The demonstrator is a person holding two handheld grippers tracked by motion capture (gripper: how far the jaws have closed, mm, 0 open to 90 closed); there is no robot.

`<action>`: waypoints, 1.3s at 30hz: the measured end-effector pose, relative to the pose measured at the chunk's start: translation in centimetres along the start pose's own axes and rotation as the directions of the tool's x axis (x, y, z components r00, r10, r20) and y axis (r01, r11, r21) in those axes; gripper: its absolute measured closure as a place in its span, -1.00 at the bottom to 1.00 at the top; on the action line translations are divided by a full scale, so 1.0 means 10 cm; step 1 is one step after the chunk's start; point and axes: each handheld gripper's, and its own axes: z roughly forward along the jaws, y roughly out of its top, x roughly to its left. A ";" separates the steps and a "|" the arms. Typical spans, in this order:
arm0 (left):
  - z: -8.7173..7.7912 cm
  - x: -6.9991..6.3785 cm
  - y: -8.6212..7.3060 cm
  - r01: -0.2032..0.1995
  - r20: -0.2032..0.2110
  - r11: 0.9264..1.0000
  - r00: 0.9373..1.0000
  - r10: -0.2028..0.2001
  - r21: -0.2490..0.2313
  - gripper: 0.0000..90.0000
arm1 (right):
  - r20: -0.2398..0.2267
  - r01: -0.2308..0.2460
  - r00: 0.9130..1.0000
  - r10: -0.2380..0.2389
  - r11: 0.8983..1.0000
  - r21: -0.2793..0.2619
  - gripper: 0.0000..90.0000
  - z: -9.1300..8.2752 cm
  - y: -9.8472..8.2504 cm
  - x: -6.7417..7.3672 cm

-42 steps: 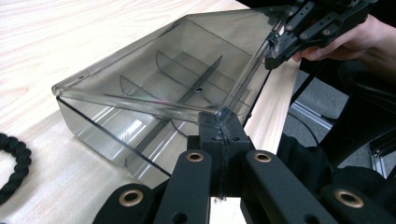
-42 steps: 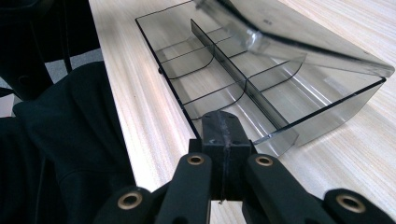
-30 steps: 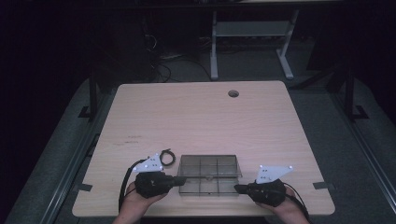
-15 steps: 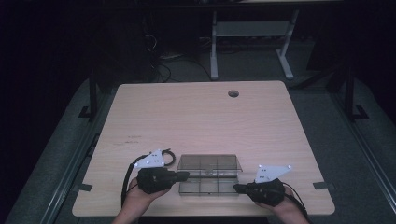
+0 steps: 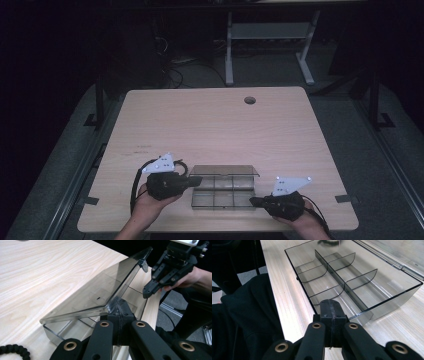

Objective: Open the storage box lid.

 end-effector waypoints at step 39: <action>0.01 0.03 0.03 0.012 0.027 1.000 1.000 -0.012 -0.010 1.00 | 0.051 0.001 0.999 0.001 0.999 -0.046 -0.30 -0.20 0.29 -0.29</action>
